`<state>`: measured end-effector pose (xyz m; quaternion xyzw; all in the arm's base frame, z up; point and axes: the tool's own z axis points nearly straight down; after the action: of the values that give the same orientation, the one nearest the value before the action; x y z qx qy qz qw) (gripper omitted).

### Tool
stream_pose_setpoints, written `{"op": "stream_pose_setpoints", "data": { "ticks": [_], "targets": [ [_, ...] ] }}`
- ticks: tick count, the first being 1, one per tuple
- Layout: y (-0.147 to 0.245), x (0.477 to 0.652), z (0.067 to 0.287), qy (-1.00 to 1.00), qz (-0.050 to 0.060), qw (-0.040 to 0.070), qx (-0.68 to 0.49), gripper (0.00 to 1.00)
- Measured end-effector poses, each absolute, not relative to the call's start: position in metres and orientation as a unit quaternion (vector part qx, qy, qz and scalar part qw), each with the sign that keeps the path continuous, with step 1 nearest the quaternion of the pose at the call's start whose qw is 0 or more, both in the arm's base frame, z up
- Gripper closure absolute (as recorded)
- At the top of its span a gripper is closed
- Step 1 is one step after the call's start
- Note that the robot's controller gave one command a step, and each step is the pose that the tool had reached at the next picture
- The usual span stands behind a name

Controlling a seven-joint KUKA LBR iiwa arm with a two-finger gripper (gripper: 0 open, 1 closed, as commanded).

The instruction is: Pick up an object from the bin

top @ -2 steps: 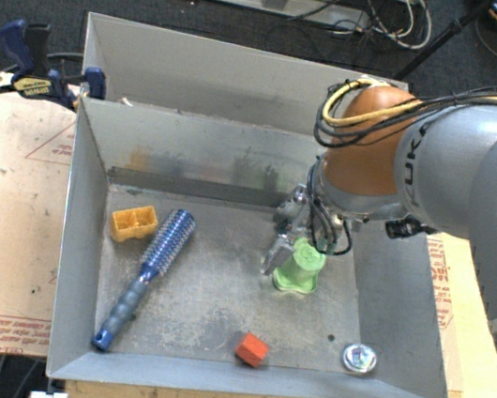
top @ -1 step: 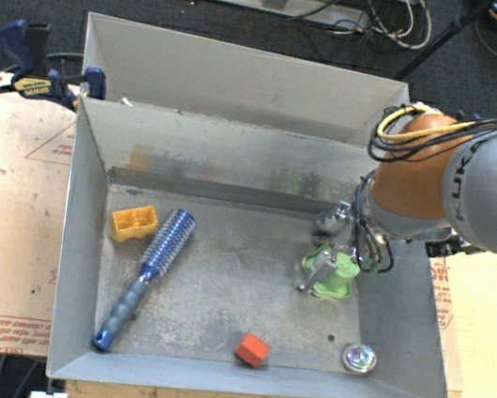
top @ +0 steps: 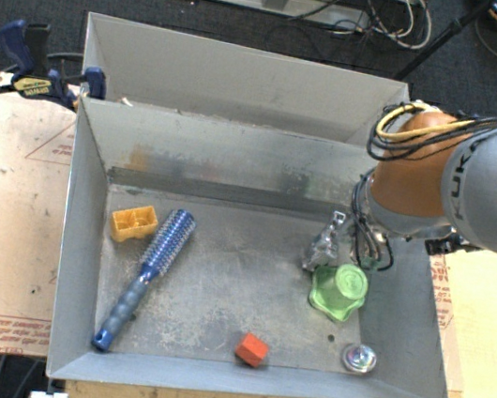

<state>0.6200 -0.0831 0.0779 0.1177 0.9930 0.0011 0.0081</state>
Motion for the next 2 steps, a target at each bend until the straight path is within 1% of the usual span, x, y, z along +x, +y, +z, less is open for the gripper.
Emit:
{"op": "stream_pose_setpoints", "data": {
  "ticks": [1,2],
  "targets": [
    [-0.1158,0.5861,0.1644,0.984,0.0,0.004,0.179,1.0],
    [-0.1142,0.5854,0.16,0.984,0.0,0.001,0.177,0.0]
  ]
}}
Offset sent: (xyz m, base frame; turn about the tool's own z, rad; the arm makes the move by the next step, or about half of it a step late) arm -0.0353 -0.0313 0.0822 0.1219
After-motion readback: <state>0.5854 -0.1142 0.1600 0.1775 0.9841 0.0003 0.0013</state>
